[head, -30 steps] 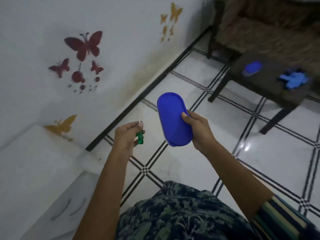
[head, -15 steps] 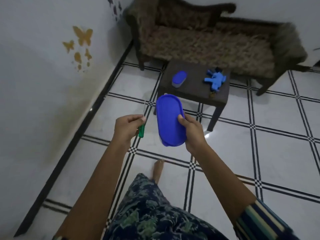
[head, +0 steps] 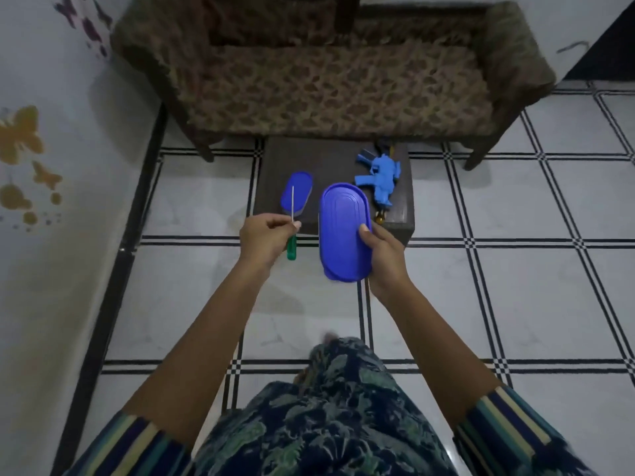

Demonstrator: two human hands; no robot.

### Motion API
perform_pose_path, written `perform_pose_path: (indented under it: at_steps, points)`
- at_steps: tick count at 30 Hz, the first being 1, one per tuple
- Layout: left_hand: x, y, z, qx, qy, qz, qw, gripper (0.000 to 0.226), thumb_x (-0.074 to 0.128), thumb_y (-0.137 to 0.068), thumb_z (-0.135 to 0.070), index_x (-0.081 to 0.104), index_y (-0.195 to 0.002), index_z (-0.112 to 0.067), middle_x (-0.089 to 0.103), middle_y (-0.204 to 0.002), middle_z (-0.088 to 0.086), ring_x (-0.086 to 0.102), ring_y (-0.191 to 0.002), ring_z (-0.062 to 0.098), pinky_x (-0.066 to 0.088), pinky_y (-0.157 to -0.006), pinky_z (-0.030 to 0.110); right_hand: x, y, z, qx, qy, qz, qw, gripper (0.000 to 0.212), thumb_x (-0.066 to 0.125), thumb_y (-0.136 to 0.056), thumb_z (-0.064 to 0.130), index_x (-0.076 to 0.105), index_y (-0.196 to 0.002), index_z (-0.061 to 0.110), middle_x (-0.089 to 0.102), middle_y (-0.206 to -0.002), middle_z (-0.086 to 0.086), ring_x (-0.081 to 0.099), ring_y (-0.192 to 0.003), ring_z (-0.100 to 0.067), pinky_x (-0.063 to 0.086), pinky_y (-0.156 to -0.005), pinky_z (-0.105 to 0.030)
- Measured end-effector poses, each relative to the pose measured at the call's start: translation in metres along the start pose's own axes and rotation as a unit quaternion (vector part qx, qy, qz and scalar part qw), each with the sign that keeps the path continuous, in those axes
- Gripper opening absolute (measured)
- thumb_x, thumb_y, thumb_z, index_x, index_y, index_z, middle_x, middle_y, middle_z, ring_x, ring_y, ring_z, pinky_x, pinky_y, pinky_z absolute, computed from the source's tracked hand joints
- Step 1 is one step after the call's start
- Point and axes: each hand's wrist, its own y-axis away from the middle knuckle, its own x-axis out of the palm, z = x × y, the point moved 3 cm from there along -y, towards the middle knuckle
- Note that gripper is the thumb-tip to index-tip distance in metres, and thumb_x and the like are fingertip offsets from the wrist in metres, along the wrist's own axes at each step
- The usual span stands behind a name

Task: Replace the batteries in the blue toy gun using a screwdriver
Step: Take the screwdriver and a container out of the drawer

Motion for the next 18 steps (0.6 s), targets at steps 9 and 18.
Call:
perform_pose_path:
  at_steps: [9, 18]
  points:
    - [0.128, -0.192, 0.002, -0.005, -0.132, -0.041, 0.99, 0.021, 0.076, -0.075, -0.017, 0.074, -0.093, -0.006, 0.073, -0.09, 0.01, 0.067, -0.085, 0.021, 0.052, -0.088, 0.03, 0.002, -0.221, 0.009, 0.058, 0.043, -0.042, 0.997, 0.033, 0.055, -0.099, 0.019, 0.059, -0.131, 0.012, 0.063, -0.123, -0.003, 0.062, -0.098, -0.018, 0.055, -0.083, -0.038]
    - [0.242, -0.349, 0.087, -0.008, -0.267, -0.027, 0.963, 0.018, 0.071, -0.081, -0.017, 0.072, -0.094, -0.005, 0.07, -0.08, 0.011, 0.063, -0.077, 0.024, 0.043, -0.068, 0.025, -0.014, -0.42, -0.061, 0.11, 0.061, -0.099, 0.987, 0.035, 0.052, -0.101, 0.019, 0.055, -0.135, 0.012, 0.059, -0.129, -0.004, 0.058, -0.111, -0.024, 0.052, -0.079, -0.031]
